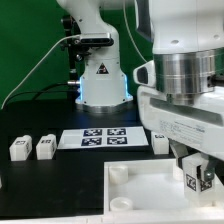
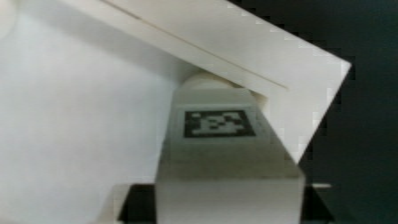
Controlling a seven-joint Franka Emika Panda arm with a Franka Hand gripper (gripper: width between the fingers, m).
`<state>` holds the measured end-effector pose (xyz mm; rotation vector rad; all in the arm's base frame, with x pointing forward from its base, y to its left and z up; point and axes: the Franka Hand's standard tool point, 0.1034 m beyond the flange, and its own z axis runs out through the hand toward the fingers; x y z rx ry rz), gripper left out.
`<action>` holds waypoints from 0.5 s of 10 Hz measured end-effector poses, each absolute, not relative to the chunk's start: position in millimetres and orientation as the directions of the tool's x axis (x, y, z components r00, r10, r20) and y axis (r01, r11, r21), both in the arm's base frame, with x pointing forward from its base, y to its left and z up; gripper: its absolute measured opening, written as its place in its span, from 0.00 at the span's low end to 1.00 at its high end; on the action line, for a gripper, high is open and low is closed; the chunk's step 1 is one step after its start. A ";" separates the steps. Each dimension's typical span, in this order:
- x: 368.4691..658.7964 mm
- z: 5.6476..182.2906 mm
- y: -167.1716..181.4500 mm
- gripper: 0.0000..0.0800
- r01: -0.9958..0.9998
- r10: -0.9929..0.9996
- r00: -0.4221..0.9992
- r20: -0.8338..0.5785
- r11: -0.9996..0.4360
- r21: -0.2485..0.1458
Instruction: Assemble one leg
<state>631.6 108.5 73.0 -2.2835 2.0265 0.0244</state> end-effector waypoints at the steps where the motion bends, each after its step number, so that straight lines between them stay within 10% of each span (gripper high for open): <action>1: 630.7 72.5 108.3 0.37 -0.994 -0.989 -0.101 -0.108 0.105 -0.037; 2: 630.2 72.3 109.4 0.37 -0.955 -0.945 -0.293 -0.143 0.298 -0.013; 5: 630.1 72.1 109.8 0.37 -0.960 -0.951 -0.274 -0.144 0.279 -0.016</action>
Offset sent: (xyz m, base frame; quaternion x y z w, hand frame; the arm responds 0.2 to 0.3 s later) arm 0.0000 0.0000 0.0000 0.0000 0.0000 -0.1147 0.9934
